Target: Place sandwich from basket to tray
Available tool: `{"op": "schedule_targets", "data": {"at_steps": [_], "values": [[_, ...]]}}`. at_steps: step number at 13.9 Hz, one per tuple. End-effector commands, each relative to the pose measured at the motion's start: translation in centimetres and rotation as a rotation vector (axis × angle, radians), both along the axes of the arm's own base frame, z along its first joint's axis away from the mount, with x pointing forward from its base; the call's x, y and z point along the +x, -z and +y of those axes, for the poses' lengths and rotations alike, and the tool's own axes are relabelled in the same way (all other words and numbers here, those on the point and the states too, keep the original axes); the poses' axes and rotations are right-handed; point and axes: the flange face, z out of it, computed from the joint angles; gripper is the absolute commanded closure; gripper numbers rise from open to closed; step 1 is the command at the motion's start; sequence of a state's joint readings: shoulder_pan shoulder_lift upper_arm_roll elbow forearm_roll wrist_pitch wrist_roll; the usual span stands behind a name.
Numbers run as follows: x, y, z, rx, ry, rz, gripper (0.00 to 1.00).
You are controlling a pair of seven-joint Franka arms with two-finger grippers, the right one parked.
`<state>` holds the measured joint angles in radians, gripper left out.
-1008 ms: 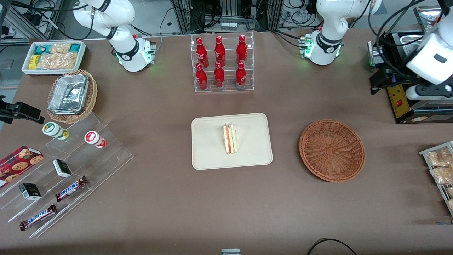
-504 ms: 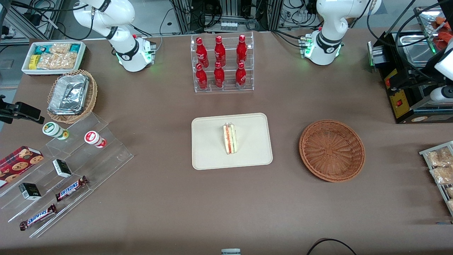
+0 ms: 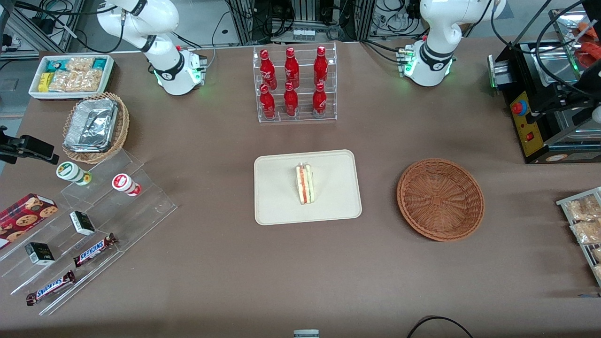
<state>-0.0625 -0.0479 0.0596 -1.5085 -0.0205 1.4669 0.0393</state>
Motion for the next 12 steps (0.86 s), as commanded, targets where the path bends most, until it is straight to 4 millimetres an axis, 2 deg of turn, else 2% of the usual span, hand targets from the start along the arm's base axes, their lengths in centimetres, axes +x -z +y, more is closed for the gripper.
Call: {"op": "schedule_targets", "data": {"at_steps": [1,3,6,7,12], "values": [[-0.7,0.9,0.3,0.017,0.016,0.001,0.00],[-0.6,0.8,0.0,0.013,0.022,0.000,0.00],[1.1,1.1,0.0,0.019,0.077,-0.004,0.00],[1.2,0.7,0.0,0.020,0.080,-0.010,0.00],[1.4,1.6,-0.2,0.040,0.077,0.007,0.00]]}}
